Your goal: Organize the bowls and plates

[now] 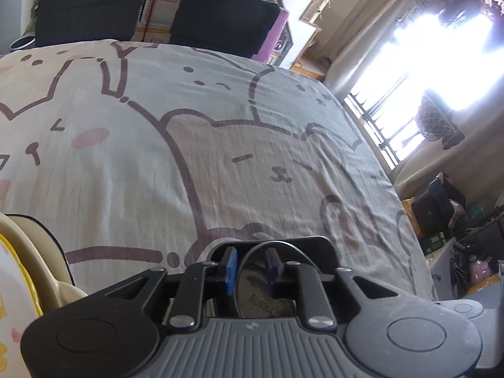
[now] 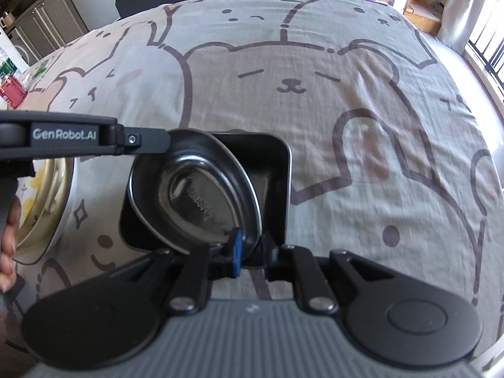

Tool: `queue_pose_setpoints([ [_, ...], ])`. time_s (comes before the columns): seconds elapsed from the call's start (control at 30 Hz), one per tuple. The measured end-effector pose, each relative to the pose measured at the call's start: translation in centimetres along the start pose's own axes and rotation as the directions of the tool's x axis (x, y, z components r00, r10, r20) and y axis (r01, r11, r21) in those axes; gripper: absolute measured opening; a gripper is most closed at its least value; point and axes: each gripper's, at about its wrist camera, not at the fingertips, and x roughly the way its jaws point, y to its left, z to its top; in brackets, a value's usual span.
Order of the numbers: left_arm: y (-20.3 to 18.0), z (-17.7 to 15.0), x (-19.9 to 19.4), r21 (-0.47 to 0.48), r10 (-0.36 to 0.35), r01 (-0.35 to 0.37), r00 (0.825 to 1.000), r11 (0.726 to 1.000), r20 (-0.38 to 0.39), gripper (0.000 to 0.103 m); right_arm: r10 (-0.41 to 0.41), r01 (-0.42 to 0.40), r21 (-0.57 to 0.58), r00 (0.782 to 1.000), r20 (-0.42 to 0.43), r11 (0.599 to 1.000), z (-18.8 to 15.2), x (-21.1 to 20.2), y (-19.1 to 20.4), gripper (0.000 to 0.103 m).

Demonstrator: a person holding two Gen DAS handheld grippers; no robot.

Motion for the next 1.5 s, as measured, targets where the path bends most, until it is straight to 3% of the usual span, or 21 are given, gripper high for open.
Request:
queue_pose_setpoints([
  [0.17, -0.3, 0.1, -1.0, 0.017, -0.018, 0.017, 0.999, 1.000, 0.036, 0.042, -0.004, 0.004, 0.004, 1.000, 0.000, 1.000, 0.1, 0.1, -0.1, 0.018],
  [0.27, -0.4, 0.1, -1.5, 0.025, -0.025, 0.024, 0.999, 0.999, 0.037, 0.043, -0.012, 0.012, -0.001, 1.000, 0.002, 1.000, 0.1, 0.1, -0.1, 0.019],
  [0.37, -0.3, -0.1, -2.1, 0.041, -0.006, 0.005, 1.000, 0.999, 0.028, 0.043, 0.000, 0.000, -0.014, 1.000, 0.021, 1.000, 0.1, -0.4, 0.0, 0.035],
  [0.43, 0.0, -0.2, -2.5, 0.047, 0.007, -0.008, 1.000, 0.999, 0.025, 0.043, 0.031, -0.031, -0.012, 0.998, 0.057, 0.999, 0.1, -1.3, -0.1, 0.059],
  [0.5, 0.4, -0.3, -3.0, 0.049, 0.013, -0.014, 1.000, 0.999, 0.022, 0.043, 0.043, -0.043, 0.003, 0.993, 0.109, 0.999, 0.1, -2.4, -0.5, 0.076],
  [0.53, 0.5, -0.4, -3.3, 0.051, 0.014, -0.015, 1.000, 0.999, 0.020, 0.043, 0.041, -0.043, 0.017, 0.990, 0.138, 0.999, 0.1, -3.0, -0.8, 0.079],
  [0.7, 0.9, -1.0, -4.0, 0.092, 0.036, -0.035, 0.999, 0.995, -0.007, 0.043, 0.028, -0.051, 0.112, 0.980, 0.197, 0.992, 0.3, -4.1, -3.3, 0.079],
  [0.77, 0.8, -1.4, -4.0, 0.126, 0.043, -0.039, 0.999, 0.991, -0.031, 0.041, 0.000, -0.025, 0.121, 0.979, 0.202, 0.992, 0.4, -4.0, -3.7, 0.073],
  [0.83, 0.6, -1.8, -3.8, 0.156, 0.049, -0.040, 0.998, 0.987, -0.051, 0.041, 0.006, -0.031, 0.126, 0.981, 0.194, 0.992, 0.5, -3.7, -4.3, 0.056],
  [0.97, 0.1, -2.4, -3.2, 0.210, 0.067, -0.047, 0.994, 0.977, -0.087, 0.039, 0.033, -0.056, 0.139, 0.986, 0.160, 0.989, 0.6, -2.8, -4.8, 0.044],
  [1.0, -0.1, -2.5, -2.9, 0.224, 0.081, -0.058, 0.992, 0.973, -0.095, 0.037, 0.025, -0.046, 0.132, 0.987, 0.157, 0.990, 0.8, -2.6, -4.8, 0.040],
  [1.03, -0.2, -2.6, -2.7, 0.237, 0.095, -0.067, 0.989, 0.969, -0.110, 0.028, 0.021, -0.041, 0.128, 0.988, 0.153, 0.991, 0.8, -2.4, -4.5, 0.036],
  [1.07, -0.2, -2.7, -2.4, 0.241, 0.103, -0.070, 0.987, 0.968, -0.125, 0.022, 0.022, -0.041, 0.125, 0.989, 0.148, 0.991, 0.9, -2.2, -4.4, 0.034],
  [1.37, 0.0, -2.6, -1.1, 0.241, 0.125, -0.086, 0.981, 0.967, -0.151, 0.022, -0.002, -0.003, 0.059, 0.995, 0.097, 0.998, 1.0, -0.9, -3.9, 0.032],
  [1.5, 0.3, -2.4, -0.4, 0.207, 0.112, -0.076, 0.979, 0.975, -0.168, 0.018, 0.022, -0.026, 0.065, 0.997, 0.068, 0.998, 1.2, -0.4, -4.6, 0.023],
])
